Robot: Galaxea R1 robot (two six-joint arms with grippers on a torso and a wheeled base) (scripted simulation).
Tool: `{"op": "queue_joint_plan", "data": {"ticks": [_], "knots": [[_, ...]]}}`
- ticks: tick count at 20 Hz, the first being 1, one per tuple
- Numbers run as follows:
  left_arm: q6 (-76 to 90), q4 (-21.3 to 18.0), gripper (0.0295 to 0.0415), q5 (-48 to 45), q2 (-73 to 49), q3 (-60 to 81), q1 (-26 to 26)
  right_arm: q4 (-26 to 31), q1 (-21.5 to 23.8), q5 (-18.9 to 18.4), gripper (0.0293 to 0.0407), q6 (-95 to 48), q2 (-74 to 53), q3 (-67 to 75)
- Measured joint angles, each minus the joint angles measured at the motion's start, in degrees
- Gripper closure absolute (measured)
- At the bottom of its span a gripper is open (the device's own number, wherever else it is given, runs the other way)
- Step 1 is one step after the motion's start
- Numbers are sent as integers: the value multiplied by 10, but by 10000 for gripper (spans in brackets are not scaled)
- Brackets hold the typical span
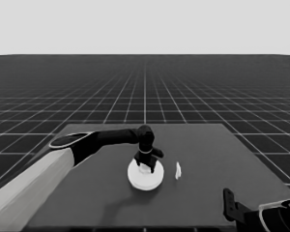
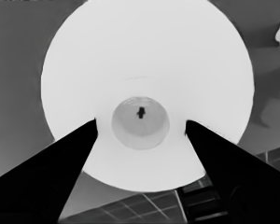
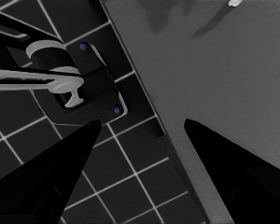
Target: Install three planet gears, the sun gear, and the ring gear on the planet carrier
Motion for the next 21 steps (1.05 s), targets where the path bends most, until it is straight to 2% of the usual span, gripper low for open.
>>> {"op": "queue_joint_plan", "data": {"ticks": [6,7,9,16,17,18,19,21], "knots": [[1,0,326,0,0,0,0,0,0,0,315,0,0,0],[-131,-21,324,6,-5,16,-23,0,0,0,315,0,0,0],[-254,-42,325,12,-7,27,-50,0,0,0,315,0,0,0],[-316,-53,326,16,-7,30,-62,0,0,0,315,0,0,0],[-40,-14,302,-183,-160,285,-111,172,171,-200,307,276,156,-75],[234,9,297,-306,-390,483,-166,272,247,-226,308,454,306,-209],[413,22,309,-377,-550,596,-198,310,262,-220,311,511,373,-319],[581,35,322,-444,-692,705,-227,340,267,-214,314,547,432,-439]]}}
